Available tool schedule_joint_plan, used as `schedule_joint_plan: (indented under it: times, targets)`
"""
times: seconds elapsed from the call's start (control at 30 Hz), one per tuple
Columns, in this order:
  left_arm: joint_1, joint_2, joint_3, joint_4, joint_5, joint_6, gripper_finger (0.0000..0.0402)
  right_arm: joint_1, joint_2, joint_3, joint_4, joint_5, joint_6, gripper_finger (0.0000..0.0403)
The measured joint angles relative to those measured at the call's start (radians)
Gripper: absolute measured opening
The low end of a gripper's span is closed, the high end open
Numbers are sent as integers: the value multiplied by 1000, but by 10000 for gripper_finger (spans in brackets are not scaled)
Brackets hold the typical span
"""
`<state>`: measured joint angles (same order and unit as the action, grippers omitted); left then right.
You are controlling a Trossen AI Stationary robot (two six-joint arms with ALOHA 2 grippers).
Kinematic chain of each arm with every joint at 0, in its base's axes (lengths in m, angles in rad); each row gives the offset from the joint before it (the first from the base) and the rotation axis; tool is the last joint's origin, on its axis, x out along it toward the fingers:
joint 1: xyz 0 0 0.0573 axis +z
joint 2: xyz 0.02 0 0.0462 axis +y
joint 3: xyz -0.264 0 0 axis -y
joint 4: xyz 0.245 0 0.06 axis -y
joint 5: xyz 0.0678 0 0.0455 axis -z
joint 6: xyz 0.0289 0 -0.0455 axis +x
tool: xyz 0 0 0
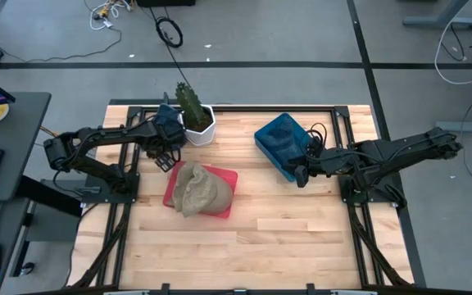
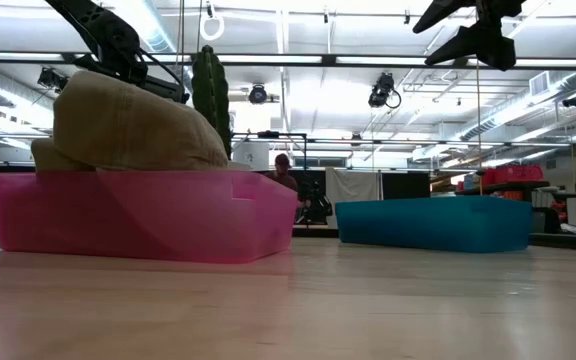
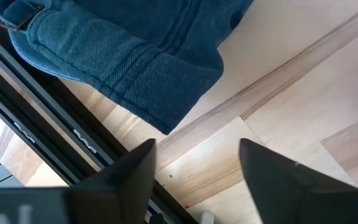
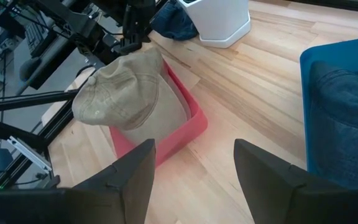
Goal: Pick & Place hat
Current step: Put the blue cap into the blue bin
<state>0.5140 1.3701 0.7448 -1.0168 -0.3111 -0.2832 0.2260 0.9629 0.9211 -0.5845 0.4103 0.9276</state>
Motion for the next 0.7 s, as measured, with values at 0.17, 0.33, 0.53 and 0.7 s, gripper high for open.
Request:
schedule_joint_plan:
  times: [0.17,0.33,0.53,0.7]
  targets:
    - [0,0,0,0,-6,-2,136,0,0,0,0,0,3,222]
    - [0,0,0,-4,-13,-12,29,0,0,0,0,0,6,222]
    - [-2,-31,4,-19,-32,-24,3,0,0,0,0,-3,6,222]
    - [-2,-95,44,-132,-32,-114,2,0,0,0,0,-8,6,222]
